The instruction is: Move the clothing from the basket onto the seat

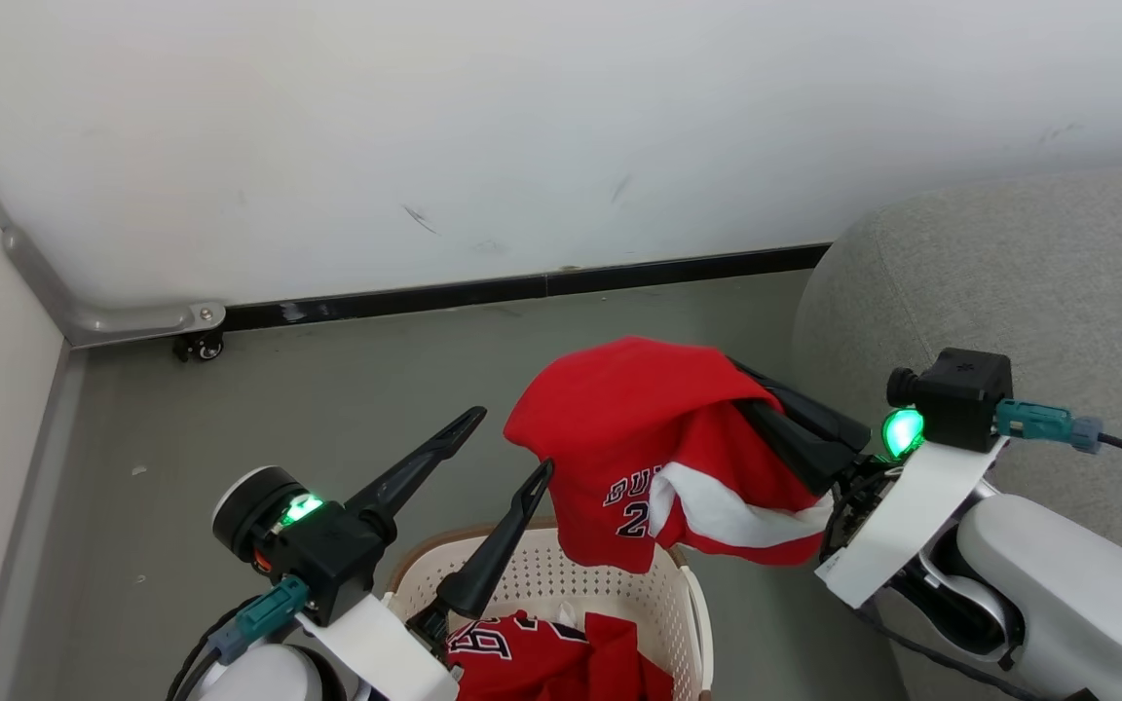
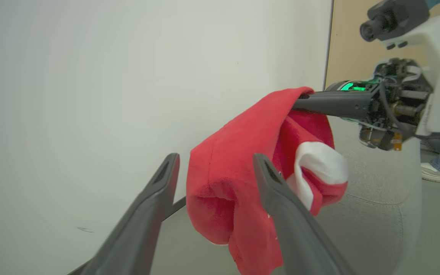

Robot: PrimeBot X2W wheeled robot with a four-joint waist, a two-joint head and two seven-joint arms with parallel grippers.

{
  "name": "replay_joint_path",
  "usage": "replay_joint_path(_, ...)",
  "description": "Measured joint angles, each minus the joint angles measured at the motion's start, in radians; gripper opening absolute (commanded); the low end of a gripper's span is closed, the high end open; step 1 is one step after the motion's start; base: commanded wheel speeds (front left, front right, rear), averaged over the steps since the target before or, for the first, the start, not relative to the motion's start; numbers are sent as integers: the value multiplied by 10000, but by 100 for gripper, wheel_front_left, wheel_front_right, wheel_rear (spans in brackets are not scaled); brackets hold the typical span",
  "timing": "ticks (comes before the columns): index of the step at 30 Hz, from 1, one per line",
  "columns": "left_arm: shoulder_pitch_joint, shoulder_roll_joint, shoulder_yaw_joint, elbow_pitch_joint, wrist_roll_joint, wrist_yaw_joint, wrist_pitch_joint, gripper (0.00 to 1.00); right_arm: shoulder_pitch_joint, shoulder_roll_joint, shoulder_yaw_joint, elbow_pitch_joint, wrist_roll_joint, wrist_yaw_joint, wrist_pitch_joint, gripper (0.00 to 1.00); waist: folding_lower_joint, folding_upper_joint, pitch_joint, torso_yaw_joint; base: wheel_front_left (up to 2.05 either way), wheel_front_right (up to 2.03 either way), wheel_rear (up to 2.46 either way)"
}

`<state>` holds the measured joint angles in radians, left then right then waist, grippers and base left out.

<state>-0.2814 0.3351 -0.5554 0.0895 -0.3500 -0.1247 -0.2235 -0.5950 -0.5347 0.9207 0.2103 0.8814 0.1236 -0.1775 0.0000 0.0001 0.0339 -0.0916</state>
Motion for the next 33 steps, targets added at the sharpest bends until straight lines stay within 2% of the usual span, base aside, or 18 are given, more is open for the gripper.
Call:
replay_joint_path(11,22,84,-476,-221,-228,0,-13,100,249,-374,-376,111,123,0,-249,0,0,0,-39,-275,0,0,0)
replay_joint_path(33,18,339,-955,-439,-491,0,-27,100,784,-566,-800,-19,173,0,-439,0,0,0,95,-1070,0,0,0)
